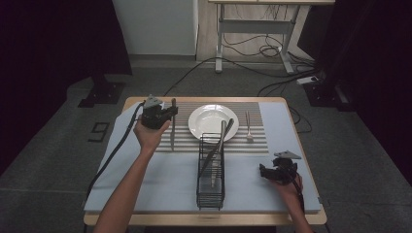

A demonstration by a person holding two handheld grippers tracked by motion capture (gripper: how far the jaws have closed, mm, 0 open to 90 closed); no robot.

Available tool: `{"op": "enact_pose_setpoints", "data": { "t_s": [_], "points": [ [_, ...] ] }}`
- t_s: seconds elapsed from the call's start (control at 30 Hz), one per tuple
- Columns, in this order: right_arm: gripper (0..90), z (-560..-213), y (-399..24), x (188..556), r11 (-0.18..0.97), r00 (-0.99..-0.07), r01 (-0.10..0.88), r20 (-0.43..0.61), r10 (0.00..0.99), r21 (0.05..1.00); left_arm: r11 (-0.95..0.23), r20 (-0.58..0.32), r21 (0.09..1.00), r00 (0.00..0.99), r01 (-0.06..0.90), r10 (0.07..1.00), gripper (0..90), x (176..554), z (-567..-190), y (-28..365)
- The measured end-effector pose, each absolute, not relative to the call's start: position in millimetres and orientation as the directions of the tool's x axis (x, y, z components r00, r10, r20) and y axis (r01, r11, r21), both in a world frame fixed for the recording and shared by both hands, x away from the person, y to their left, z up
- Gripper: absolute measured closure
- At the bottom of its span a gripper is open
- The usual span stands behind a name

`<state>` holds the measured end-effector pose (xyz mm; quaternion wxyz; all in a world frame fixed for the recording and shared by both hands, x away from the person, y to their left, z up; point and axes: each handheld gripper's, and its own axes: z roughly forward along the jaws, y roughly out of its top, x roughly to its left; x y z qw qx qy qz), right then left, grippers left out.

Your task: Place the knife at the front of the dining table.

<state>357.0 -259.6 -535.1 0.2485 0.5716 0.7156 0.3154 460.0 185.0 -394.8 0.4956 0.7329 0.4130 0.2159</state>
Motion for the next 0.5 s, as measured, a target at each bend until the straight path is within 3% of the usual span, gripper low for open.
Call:
{"op": "enact_pose_setpoints", "data": {
  "t_s": [0.5],
  "points": [
    [11.0, -535, -260, 357, 0.148, -0.223, 0.661, 0.004, 0.975, 0.736, -0.216, -0.034, 0.881, 0.512, 0.421, 0.858, 84.1, 474, -396, 170]
  ]
}}
